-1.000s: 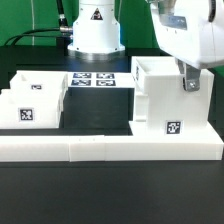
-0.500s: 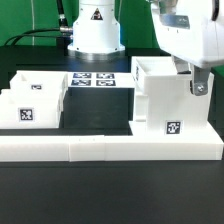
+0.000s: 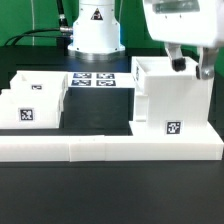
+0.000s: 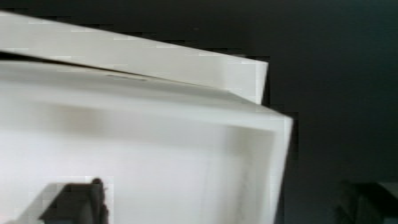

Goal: Assemble drawer

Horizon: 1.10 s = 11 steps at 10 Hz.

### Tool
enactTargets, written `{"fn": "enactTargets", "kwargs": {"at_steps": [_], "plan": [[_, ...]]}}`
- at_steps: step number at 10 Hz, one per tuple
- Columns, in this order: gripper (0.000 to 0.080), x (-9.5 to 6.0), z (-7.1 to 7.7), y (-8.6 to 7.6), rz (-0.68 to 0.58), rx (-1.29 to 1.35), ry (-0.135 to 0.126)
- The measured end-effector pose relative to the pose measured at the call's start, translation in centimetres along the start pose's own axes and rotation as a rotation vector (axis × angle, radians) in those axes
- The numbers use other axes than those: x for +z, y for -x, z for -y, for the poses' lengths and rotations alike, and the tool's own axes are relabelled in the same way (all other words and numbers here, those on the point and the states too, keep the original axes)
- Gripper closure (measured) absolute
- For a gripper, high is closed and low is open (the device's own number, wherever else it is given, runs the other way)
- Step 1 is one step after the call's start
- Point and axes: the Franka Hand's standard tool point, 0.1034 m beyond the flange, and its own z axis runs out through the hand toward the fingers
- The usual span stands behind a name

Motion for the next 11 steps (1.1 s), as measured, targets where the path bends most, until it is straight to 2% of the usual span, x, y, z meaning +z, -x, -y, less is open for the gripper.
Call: {"fn": "enactTargets", "kwargs": {"at_steps": [1,3,6,8,9,11], "plan": [[0.0151,-1.0,-0.8,0.3,0.003,-0.062,0.005],[0.0151,-2.4,-1.9,0.7,0.021,-0.088,-0.004],[0.0150,-1.9,-2.1,0.5,0.021,-0.238,0.008],[0.0151,-2.0,-4.0,-0.4,0.061,-0.570,0.120],[0.0151,-2.6,-4.3,-0.6,0.084,-0.706,0.151],[0.0151,-3.3,-5.0,-1.6,0.102,-0.879,0.144]]}}
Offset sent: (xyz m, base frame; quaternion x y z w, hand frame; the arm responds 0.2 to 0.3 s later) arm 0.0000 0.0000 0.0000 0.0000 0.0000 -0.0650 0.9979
